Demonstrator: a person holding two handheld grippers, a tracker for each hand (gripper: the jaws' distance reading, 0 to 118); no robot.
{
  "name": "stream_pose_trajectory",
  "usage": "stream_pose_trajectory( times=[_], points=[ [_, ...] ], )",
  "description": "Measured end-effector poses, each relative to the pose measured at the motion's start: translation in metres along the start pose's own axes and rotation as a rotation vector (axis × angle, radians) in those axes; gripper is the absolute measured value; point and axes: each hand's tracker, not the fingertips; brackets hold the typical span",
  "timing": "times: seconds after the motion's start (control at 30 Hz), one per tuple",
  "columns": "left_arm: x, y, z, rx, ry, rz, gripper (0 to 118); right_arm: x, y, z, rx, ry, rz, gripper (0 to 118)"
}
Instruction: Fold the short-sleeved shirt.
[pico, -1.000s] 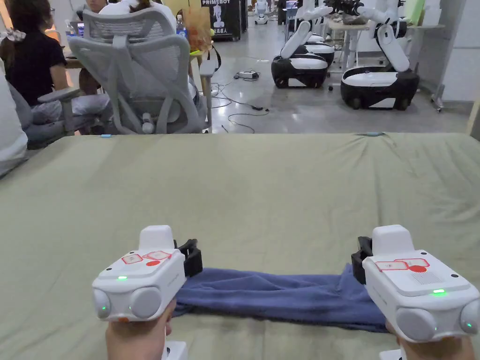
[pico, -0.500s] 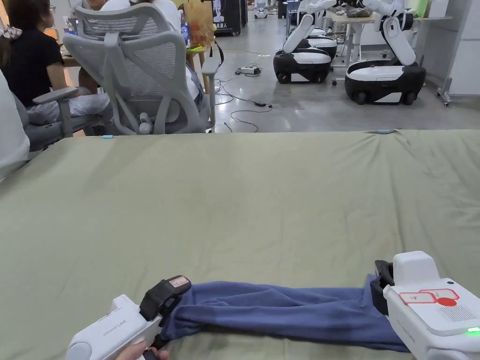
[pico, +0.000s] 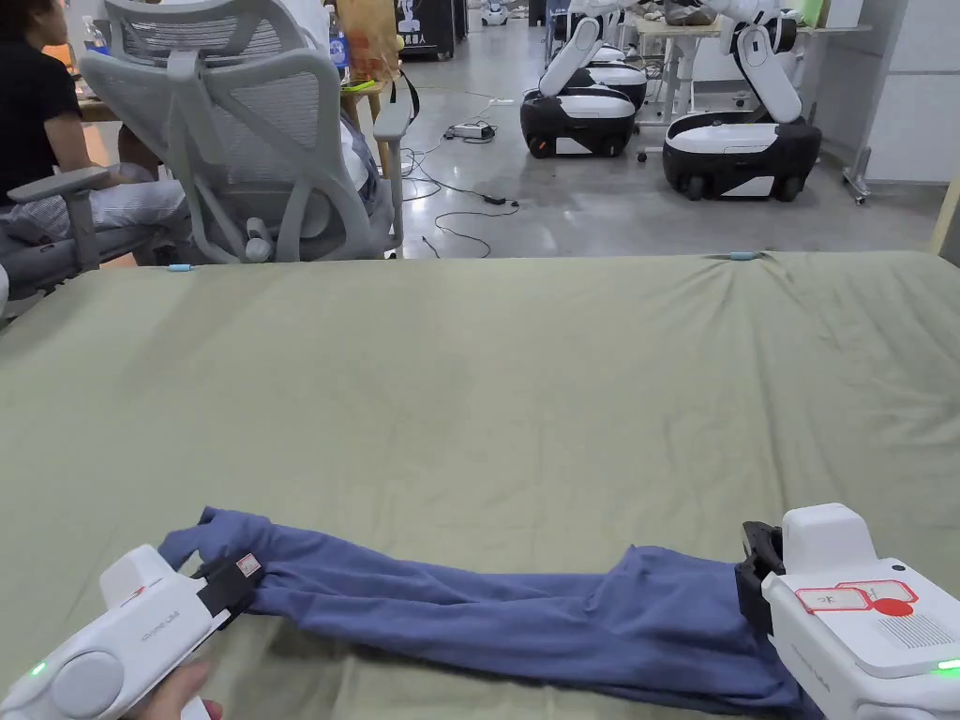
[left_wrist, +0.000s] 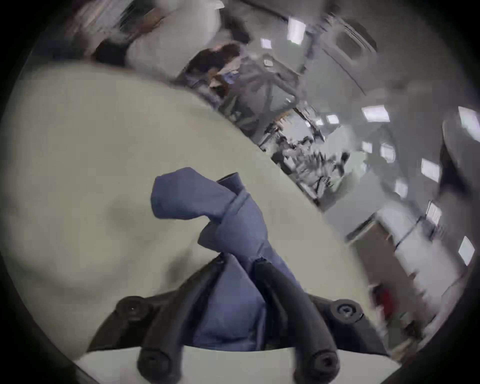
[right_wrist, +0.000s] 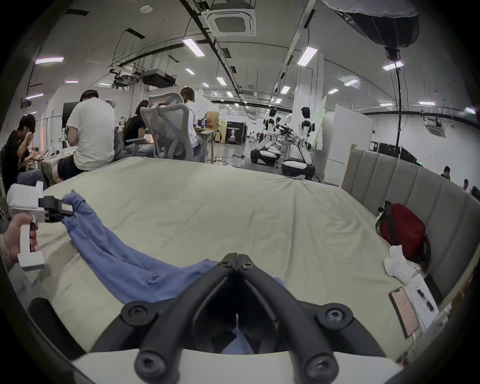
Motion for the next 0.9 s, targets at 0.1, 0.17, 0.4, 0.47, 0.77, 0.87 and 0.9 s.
stream_pose_trajectory(
  times=[0.1,0.17,0.4,0.47,0.77,0.87,0.9],
  points=[
    [0.065,-0.009,0.012,0.032,0.024,-0.376,10,-0.001,0.001,0.001,0.009,0.007,-0.002,0],
    [0.116,-0.030,0.016,0.044,-0.002,-0.604,10,-0.001,0.002,0.002,0.013,0.013,-0.004,0],
    [0.220,-0.144,-0.019,-0.209,-0.015,-1.130,9,0.010,-0.006,0.011,0.014,0.013,-0.013,0],
    [0.216,-0.148,-0.028,-0.266,0.019,-1.074,12,0.014,-0.010,0.013,0.013,0.008,-0.010,0],
    [0.179,-0.054,0.010,-0.159,-0.222,-0.379,109,0.023,-0.011,0.016,0.031,0.031,-0.069,0],
    [0.170,-0.052,-0.007,-0.199,-0.175,-0.315,82,0.022,-0.013,0.017,0.030,0.034,-0.084,0],
    [0.167,-0.055,-0.016,-0.227,-0.172,-0.289,58,0.022,-0.014,0.016,0.023,0.038,-0.092,0]
  ],
)
